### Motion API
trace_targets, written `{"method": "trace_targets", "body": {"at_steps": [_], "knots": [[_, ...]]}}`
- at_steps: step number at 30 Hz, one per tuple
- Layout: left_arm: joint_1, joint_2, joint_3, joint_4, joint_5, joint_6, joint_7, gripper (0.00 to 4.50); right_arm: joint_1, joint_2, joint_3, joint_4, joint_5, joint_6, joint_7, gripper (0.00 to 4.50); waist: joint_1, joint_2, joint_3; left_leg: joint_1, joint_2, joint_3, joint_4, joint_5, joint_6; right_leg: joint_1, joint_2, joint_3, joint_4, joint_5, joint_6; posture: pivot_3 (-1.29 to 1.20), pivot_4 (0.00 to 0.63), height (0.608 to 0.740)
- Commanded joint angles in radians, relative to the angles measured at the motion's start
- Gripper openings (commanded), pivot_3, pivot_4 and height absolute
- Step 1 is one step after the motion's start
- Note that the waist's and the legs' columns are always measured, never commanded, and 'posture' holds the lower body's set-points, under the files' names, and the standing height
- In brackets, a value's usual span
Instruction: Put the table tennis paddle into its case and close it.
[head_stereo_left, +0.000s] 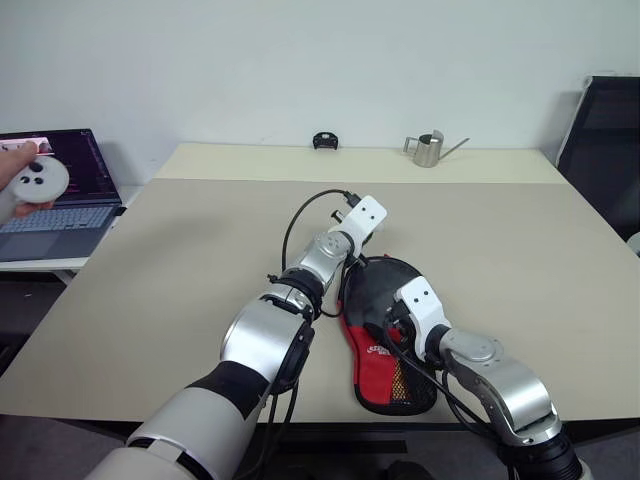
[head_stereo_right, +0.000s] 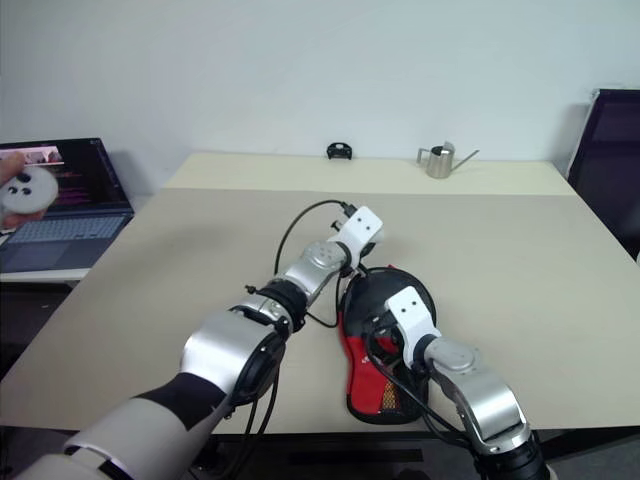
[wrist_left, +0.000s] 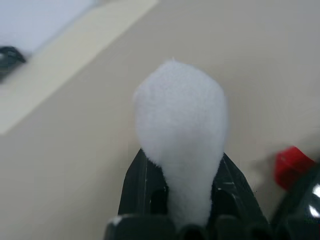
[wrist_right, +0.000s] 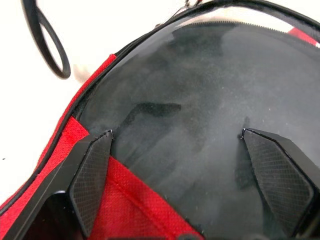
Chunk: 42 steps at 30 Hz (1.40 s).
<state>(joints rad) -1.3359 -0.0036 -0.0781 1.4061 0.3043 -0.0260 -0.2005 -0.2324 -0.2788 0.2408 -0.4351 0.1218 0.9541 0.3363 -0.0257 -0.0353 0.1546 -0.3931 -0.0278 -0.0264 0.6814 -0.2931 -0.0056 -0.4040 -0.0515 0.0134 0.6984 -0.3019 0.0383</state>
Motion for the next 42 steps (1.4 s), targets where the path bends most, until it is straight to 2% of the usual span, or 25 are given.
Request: {"method": "trace_targets", "body": {"at_steps": [1, 10, 16, 23, 29, 32, 36, 42], "knots": [[-0.078, 0.002, 0.003, -0.025, 0.026, -0.038, 0.075, 0.36, 0.061, 0.008, 0.024, 0.035, 0.001, 0.096, -0.027, 4.50, 0.000, 0.000, 0.000, 0.000, 0.000, 0.000, 0.000, 0.000, 0.000, 0.000, 0.000, 0.000, 0.000, 0.000, 0.000, 0.00, 0.150, 0.740], [-0.096, -0.047, -0.035, -0.018, 0.104, -0.033, 0.160, 0.36, 0.132, 0.063, 0.042, -0.060, -0.002, 0.146, -0.112, 4.50, 0.000, 0.000, 0.000, -0.001, 0.000, 0.000, 0.000, 0.000, 0.000, 0.000, 0.000, 0.000, 0.000, 0.000, 0.000, 0.00, 0.150, 0.740], [-0.020, -0.149, -0.053, -0.011, 0.113, 0.013, 0.018, 0.36, 0.164, 0.082, 0.023, -0.087, -0.006, 0.152, -0.155, 4.50, 0.001, 0.000, -0.001, -0.001, -0.001, 0.000, 0.000, 0.000, 0.000, 0.000, 0.000, -0.001, -0.001, 0.000, 0.000, 0.00, 0.150, 0.740], [0.047, -0.164, -0.053, -0.013, 0.105, 0.053, -0.102, 0.36, 0.158, 0.101, 0.021, -0.085, -0.006, 0.150, -0.175, 4.50, -0.004, 0.001, -0.003, 0.001, -0.001, 0.000, -0.001, 0.000, 0.000, 0.000, 0.001, -0.002, 0.000, 0.000, 0.000, 0.00, 0.150, 0.740], [0.049, -0.138, -0.055, -0.016, 0.112, 0.051, -0.119, 2.40, 0.134, 0.103, 0.029, -0.054, -0.005, 0.133, -0.167, 4.50, -0.004, 0.000, -0.005, 0.003, -0.001, 0.000, -0.001, 0.000, 0.000, 0.003, 0.001, -0.002, 0.000, 0.000, 0.001, 0.00, 0.150, 0.740], [0.037, -0.131, -0.043, -0.018, 0.100, 0.043, -0.139, 3.47, 0.111, 0.101, 0.024, -0.028, -0.004, 0.124, -0.157, 4.50, -0.004, 0.000, -0.005, 0.014, -0.001, 0.000, -0.002, 0.000, 0.001, 0.014, 0.001, -0.002, -0.002, 0.000, 0.001, 0.00, 0.150, 0.740], [0.010, -0.120, -0.029, -0.023, 0.088, 0.020, -0.153, 3.47, 0.081, 0.085, 0.009, 0.013, -0.001, 0.102, -0.136, 4.50, -0.006, 0.000, -0.005, 0.020, 0.000, -0.001, -0.003, 0.000, 0.001, 0.019, 0.002, -0.003, -0.003, 0.000, 0.002, 0.00, 0.150, 0.740], [-0.053, -0.048, 0.048, -0.039, 0.008, -0.021, -0.202, 3.47, 0.016, 0.061, -0.028, 0.100, 0.002, 0.054, -0.096, 4.50, -0.009, 0.000, -0.004, 0.022, 0.001, 0.000, -0.003, 0.000, 0.000, 0.020, 0.003, -0.002, -0.002, 0.001, 0.003, 0.00, 0.150, 0.740]]}}
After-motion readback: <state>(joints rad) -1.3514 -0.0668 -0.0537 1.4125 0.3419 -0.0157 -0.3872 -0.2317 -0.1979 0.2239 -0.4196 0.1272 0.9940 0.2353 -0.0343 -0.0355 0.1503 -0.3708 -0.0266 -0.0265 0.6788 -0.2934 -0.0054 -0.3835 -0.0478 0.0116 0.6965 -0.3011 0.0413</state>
